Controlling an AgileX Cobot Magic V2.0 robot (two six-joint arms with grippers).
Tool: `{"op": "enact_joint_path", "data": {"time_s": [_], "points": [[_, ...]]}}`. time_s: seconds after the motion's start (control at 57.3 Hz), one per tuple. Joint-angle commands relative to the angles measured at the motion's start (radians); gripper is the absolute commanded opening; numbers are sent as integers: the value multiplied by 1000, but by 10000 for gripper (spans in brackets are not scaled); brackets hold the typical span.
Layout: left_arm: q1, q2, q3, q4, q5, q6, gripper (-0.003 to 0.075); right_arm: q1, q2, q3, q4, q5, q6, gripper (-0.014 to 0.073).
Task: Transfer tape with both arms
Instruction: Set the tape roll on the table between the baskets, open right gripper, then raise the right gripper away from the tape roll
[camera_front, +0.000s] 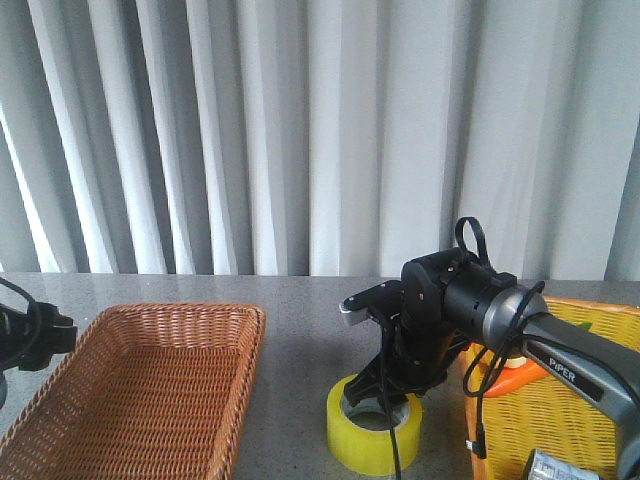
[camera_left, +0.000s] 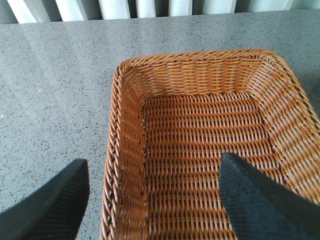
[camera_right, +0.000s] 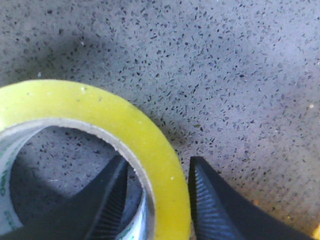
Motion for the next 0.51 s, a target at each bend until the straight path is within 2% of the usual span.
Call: {"op": "enact_joint_path", "data": {"time_s": [0.0,0.244,0.349,0.489], "points": [[-6,-27,-34,-7,-59,-1,514,-8,-90,-42,-32,-48,23,330],[-8,-30,-34,-7,-75,-1,514,-26,-256,-72,-103,-147,74,321],[-10,-30,-34,-7,-75,-1,514,-74,-343,-72,-84,-172,80,274],[-25,-30,-34,-8,-74,-1,514,-177,-420,-70,-58,-123,74,184]]}}
